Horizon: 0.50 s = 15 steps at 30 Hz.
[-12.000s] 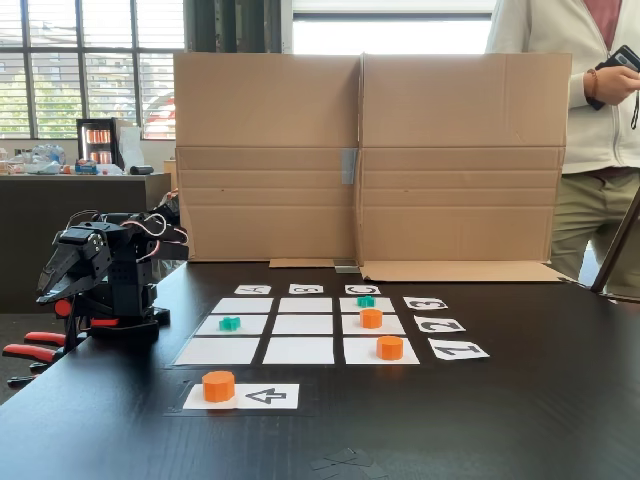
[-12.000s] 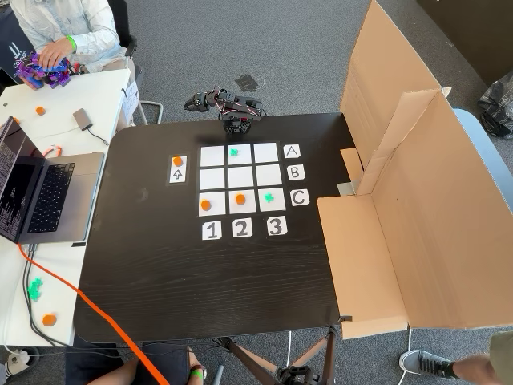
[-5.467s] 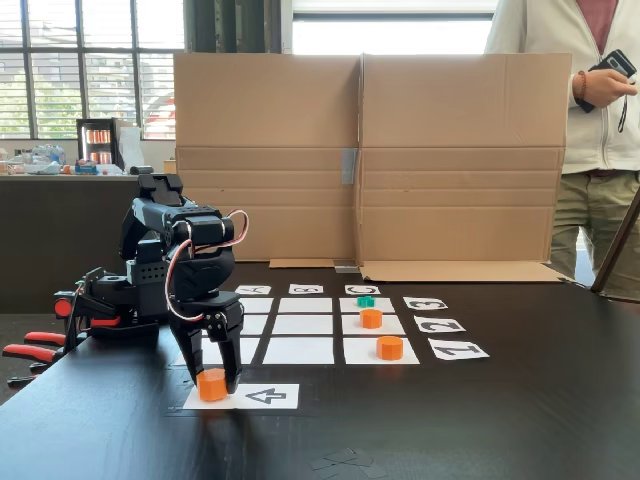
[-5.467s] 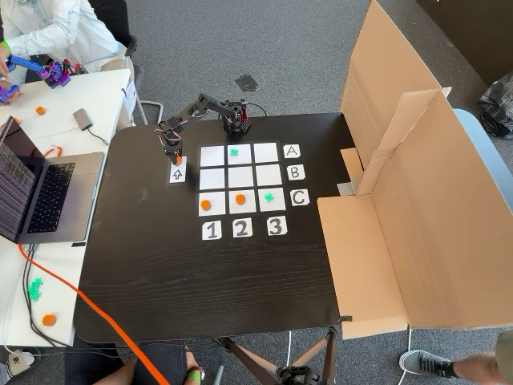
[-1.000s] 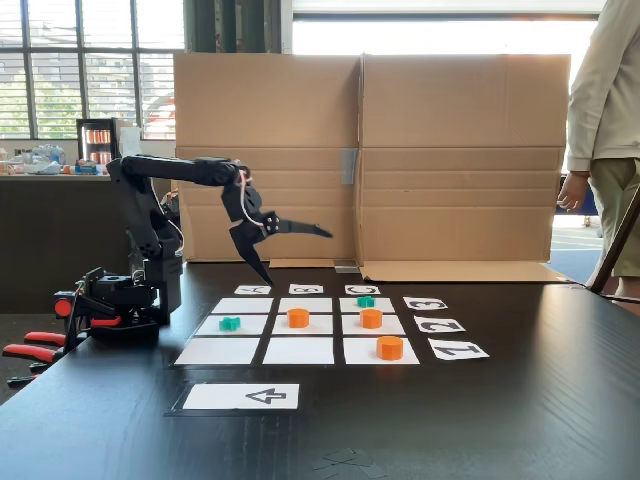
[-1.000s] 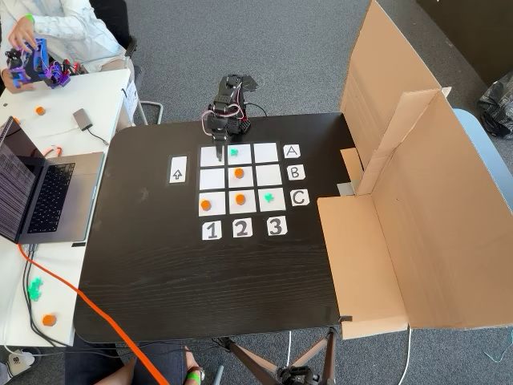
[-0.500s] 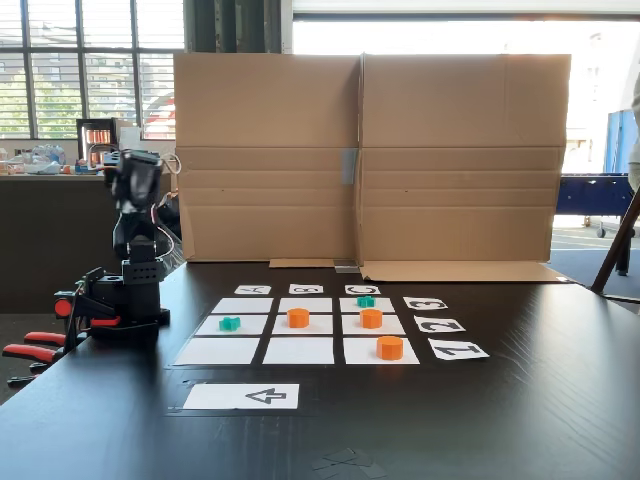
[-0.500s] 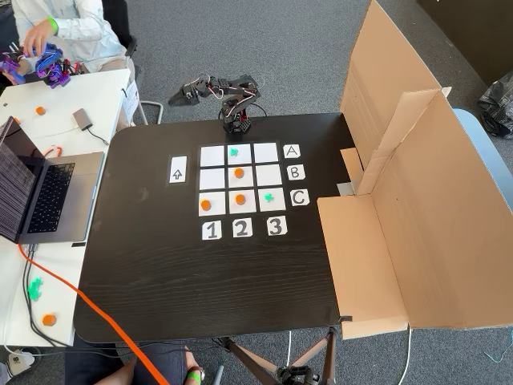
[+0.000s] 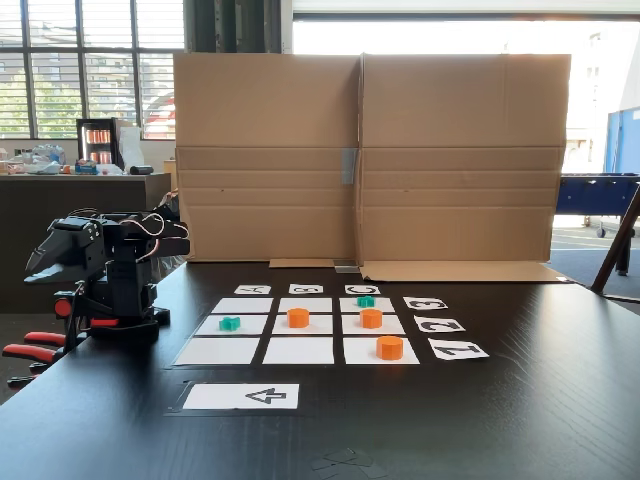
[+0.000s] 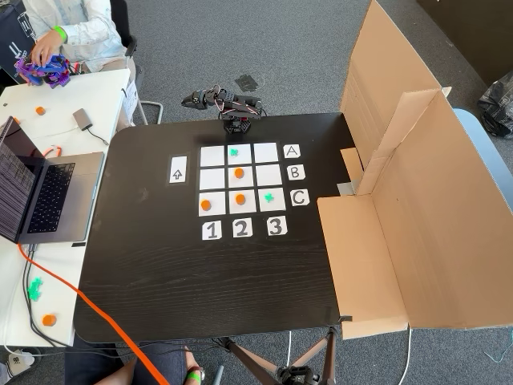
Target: Pick up the round, orange token and place it in the grid on square B2.
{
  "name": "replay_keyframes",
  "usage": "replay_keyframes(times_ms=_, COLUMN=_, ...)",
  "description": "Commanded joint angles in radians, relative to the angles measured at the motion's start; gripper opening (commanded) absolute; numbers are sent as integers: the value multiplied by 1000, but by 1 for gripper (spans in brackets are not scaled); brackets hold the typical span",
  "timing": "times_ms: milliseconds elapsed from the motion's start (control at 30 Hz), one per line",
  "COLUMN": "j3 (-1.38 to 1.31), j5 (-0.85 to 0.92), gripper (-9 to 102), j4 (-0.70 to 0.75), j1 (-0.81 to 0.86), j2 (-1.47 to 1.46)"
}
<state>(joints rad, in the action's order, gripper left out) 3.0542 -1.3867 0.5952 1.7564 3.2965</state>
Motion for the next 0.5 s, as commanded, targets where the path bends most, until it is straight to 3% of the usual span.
replay_keyframes(times_ms=0, j3=5, j5=11, gripper=0, j4=41, j1=83, j2=31)
replay_keyframes(times_ms=467, j3=5, j5=11, gripper=1, j4=86, j1=78, j2=31)
